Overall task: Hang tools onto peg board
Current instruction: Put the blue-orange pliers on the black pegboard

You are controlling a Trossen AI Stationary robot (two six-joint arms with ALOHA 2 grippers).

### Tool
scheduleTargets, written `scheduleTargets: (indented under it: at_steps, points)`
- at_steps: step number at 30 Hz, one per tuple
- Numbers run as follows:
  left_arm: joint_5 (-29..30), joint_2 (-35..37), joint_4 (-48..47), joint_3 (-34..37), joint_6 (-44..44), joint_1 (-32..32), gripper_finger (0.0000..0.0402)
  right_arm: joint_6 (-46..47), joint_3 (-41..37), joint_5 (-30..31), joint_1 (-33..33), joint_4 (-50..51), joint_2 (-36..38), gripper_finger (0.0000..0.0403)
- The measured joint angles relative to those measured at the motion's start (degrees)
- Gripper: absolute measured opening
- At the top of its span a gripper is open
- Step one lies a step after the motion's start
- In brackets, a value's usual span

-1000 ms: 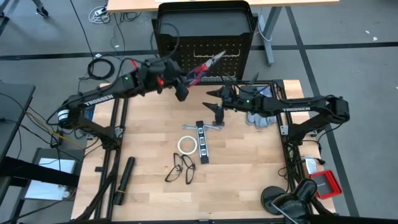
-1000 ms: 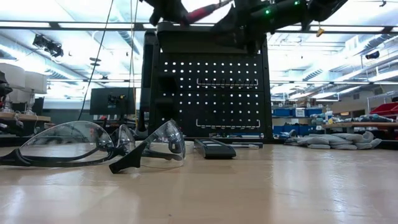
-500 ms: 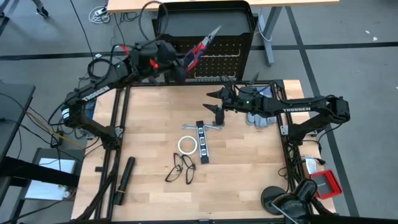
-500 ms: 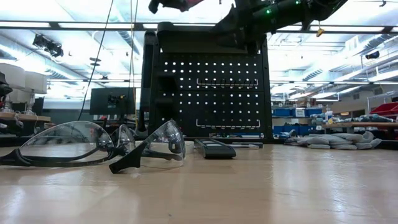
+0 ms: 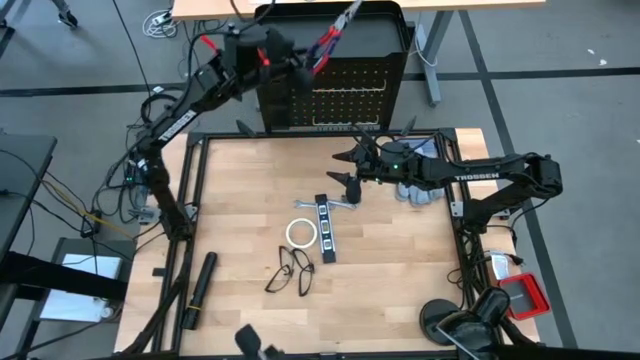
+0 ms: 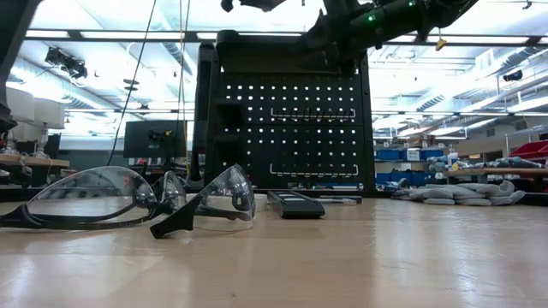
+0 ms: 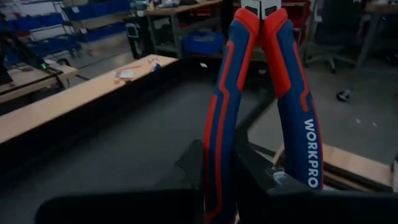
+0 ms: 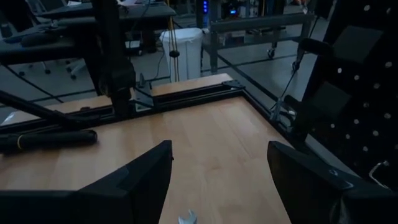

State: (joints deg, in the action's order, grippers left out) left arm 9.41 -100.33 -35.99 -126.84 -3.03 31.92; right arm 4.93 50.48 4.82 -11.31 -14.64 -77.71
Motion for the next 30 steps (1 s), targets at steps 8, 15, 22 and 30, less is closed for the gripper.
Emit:
scheduleTargets:
  at_steps: [8,15,22,30]
  points:
    - [0.3,-7.3,3.4,-8.0,0.2,3.4,0.0046,0.0,0.0,0.0,0.1,0.1,0.0,0.027]
    - [-0.2,-8.2,7.8,-7.7,0.2,6.0,0.0046,2.0,-3.8,0.0,0.1,-4.5,0.0,0.027]
    - [0.1,-8.2,0.1,-7.7,1.3,7.5,0.0046,3.9,-7.5,0.0,0.1,-9.9,0.0,0.027]
    - [0.1,-7.8,-4.6,-8.1,0.1,7.5,0.0046,4.1,-8.0,0.0,0.0,-10.7,0.0,0.027]
